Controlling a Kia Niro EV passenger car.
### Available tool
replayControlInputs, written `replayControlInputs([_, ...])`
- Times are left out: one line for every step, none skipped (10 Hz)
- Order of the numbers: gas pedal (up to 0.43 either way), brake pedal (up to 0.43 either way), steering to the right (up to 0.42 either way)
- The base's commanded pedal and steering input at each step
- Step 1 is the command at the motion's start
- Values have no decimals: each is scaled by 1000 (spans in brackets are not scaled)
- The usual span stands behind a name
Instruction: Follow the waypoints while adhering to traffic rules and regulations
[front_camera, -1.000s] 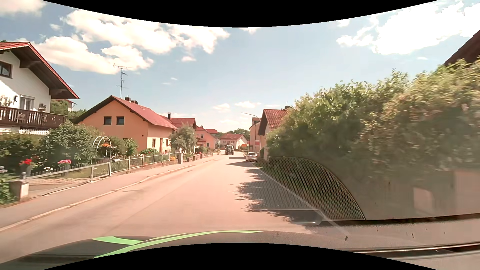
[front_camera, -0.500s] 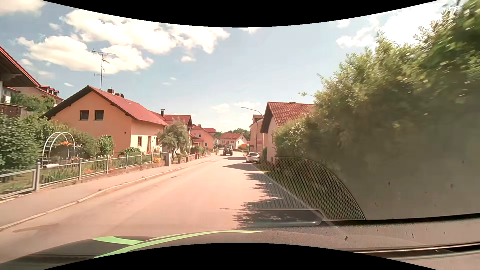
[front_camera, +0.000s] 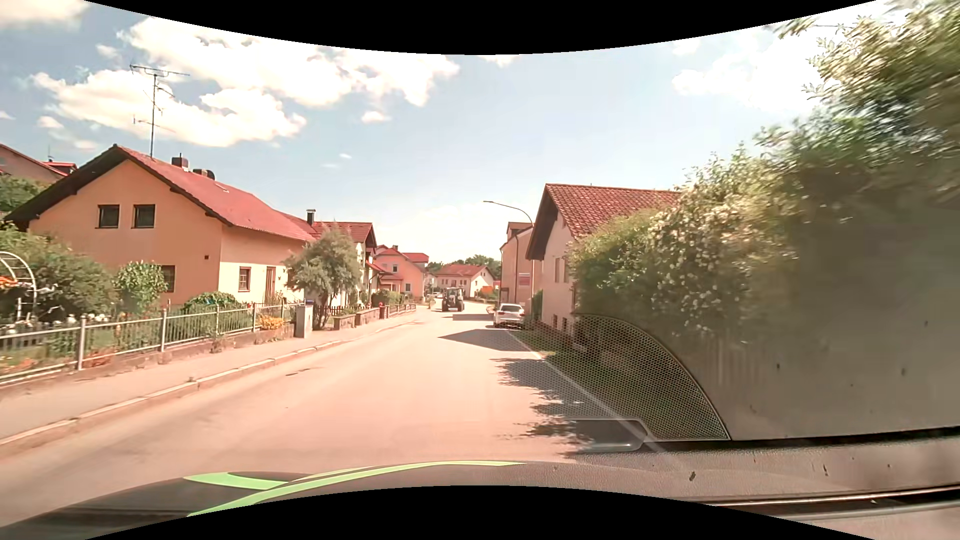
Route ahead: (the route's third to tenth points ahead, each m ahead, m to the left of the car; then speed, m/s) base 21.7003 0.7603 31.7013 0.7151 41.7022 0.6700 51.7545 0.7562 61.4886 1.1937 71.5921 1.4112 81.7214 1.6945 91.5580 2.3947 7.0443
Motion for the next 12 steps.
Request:
replayControlInputs([0, 226, 6])
replayControlInputs([0, 226, 5])
replayControlInputs([0, 226, 5])
replayControlInputs([0, 226, 5])
replayControlInputs([0, 226, 5])
replayControlInputs([0, 226, 5])
replayControlInputs([0, 226, 6])
replayControlInputs([0, 226, 5])
replayControlInputs([0, 232, 6])
replayControlInputs([0, 232, 6])
replayControlInputs([0, 232, 6])
replayControlInputs([0, 232, 5])
